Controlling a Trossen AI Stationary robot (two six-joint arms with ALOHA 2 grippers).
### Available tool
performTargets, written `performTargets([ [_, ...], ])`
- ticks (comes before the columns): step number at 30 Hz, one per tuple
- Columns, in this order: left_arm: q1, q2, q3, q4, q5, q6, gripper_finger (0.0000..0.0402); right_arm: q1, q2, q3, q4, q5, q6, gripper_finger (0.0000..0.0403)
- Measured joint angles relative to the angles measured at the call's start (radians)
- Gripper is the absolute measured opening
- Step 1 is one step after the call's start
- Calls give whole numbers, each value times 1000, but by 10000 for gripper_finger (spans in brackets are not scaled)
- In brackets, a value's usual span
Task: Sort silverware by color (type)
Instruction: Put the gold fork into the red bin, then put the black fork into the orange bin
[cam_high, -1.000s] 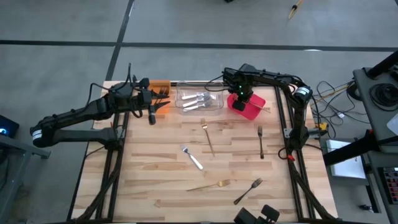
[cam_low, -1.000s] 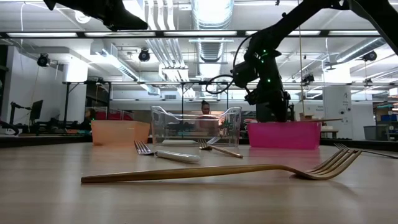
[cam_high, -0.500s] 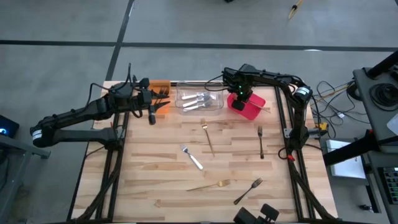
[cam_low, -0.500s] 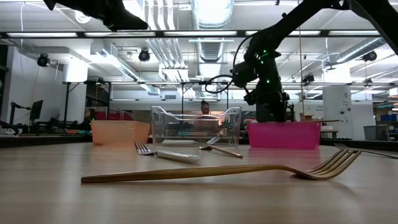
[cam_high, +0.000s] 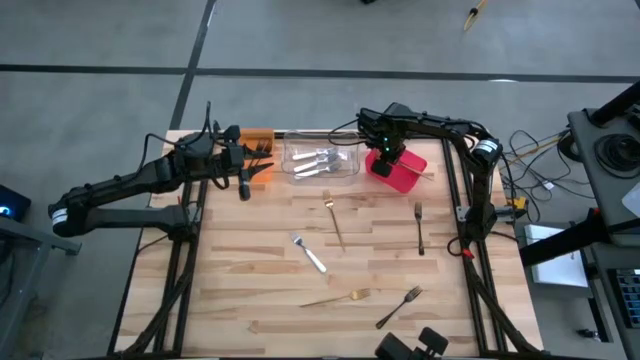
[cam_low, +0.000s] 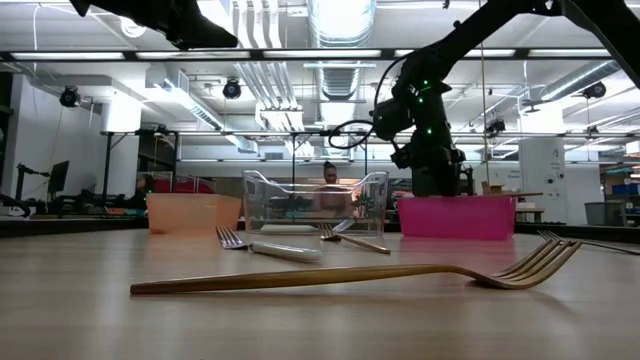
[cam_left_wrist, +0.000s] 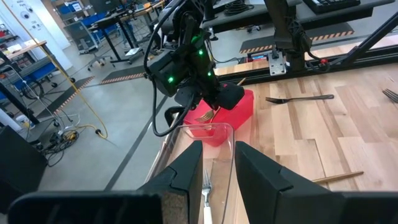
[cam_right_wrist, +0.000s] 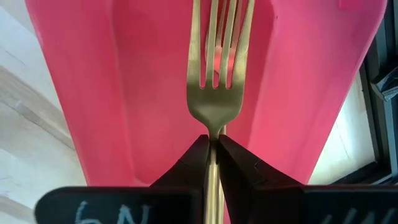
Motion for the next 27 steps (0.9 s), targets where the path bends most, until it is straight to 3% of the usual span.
performTargets([
  [15, 0, 0, 0, 0, 0, 0, 76, 0, 0, 0, 8, -5, 41, 22],
  [27, 0, 0, 0, 0, 0, 0, 76, 0, 0, 1, 12, -3, 23, 100],
])
